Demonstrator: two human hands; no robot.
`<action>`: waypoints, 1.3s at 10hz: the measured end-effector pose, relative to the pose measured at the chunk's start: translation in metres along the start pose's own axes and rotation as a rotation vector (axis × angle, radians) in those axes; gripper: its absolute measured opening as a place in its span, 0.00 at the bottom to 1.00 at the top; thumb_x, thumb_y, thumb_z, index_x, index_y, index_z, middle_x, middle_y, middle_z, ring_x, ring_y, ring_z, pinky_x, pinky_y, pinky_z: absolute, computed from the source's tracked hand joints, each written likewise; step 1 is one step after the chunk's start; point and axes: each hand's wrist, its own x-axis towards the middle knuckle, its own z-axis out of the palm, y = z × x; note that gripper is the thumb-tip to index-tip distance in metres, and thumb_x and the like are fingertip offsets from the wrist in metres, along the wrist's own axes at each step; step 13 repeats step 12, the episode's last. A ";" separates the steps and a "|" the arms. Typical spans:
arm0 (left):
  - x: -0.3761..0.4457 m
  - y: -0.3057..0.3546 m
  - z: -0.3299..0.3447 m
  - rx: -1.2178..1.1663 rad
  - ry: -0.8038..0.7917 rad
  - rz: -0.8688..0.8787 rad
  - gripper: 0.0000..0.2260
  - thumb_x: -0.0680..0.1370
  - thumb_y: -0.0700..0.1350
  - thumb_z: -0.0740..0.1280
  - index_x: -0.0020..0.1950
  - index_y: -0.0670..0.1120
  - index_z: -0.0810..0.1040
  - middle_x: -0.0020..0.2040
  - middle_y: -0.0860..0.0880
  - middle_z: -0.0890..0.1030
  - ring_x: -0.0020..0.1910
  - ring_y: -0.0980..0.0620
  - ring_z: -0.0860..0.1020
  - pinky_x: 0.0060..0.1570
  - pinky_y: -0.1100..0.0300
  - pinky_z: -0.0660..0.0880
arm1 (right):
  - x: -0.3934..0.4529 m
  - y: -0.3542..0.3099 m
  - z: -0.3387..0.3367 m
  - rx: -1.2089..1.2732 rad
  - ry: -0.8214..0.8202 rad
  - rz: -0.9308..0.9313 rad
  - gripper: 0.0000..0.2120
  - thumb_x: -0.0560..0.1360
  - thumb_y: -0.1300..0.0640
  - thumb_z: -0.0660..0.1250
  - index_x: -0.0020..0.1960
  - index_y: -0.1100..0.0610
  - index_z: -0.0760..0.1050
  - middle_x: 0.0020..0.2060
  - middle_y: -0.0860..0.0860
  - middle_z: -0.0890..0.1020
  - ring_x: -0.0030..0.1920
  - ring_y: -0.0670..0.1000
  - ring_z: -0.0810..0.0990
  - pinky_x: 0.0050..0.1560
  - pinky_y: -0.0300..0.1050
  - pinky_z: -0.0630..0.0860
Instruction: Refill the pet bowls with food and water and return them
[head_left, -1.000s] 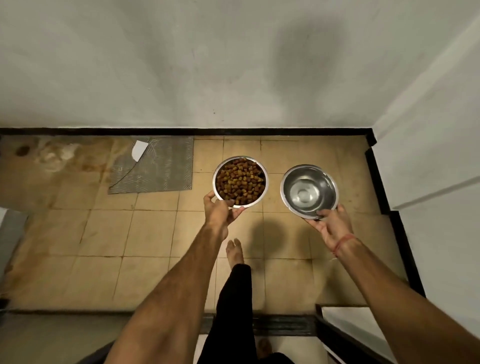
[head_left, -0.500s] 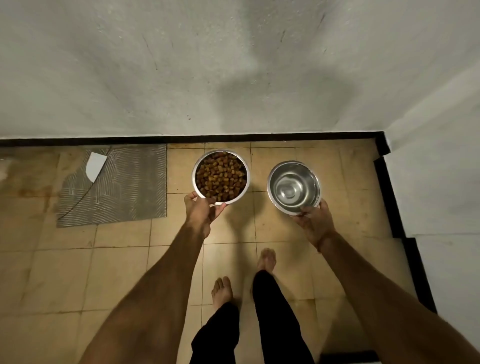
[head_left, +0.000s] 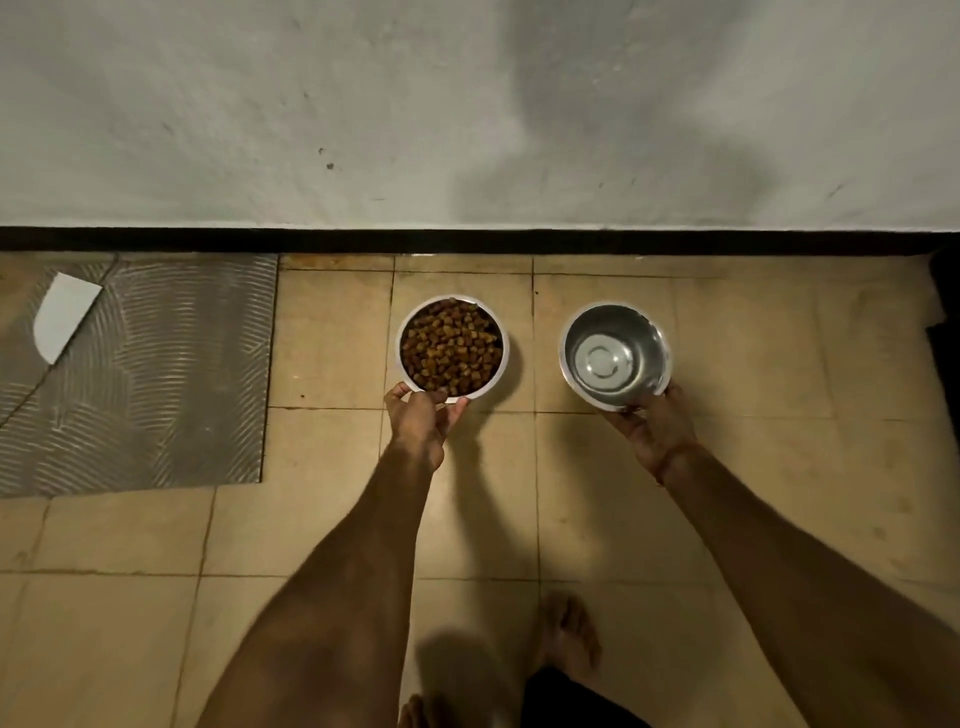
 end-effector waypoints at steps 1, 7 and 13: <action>0.059 -0.023 0.004 -0.005 0.005 -0.007 0.27 0.82 0.25 0.62 0.73 0.50 0.66 0.68 0.36 0.78 0.67 0.31 0.83 0.33 0.58 0.86 | 0.063 0.022 -0.007 -0.026 0.023 -0.003 0.29 0.78 0.71 0.71 0.76 0.57 0.72 0.67 0.61 0.82 0.52 0.55 0.87 0.47 0.56 0.87; 0.125 -0.048 0.020 0.049 -0.004 0.076 0.27 0.84 0.29 0.67 0.76 0.48 0.61 0.72 0.41 0.74 0.54 0.44 0.86 0.33 0.57 0.85 | 0.154 0.049 -0.021 -0.021 0.010 -0.052 0.33 0.76 0.71 0.74 0.76 0.49 0.73 0.66 0.54 0.84 0.63 0.58 0.86 0.48 0.53 0.86; 0.014 -0.033 0.035 0.555 -0.075 0.418 0.39 0.77 0.34 0.78 0.81 0.48 0.61 0.76 0.44 0.73 0.73 0.43 0.76 0.66 0.53 0.80 | 0.007 0.057 0.054 -0.132 0.022 0.089 0.12 0.80 0.57 0.75 0.61 0.59 0.81 0.64 0.55 0.83 0.68 0.58 0.81 0.72 0.57 0.77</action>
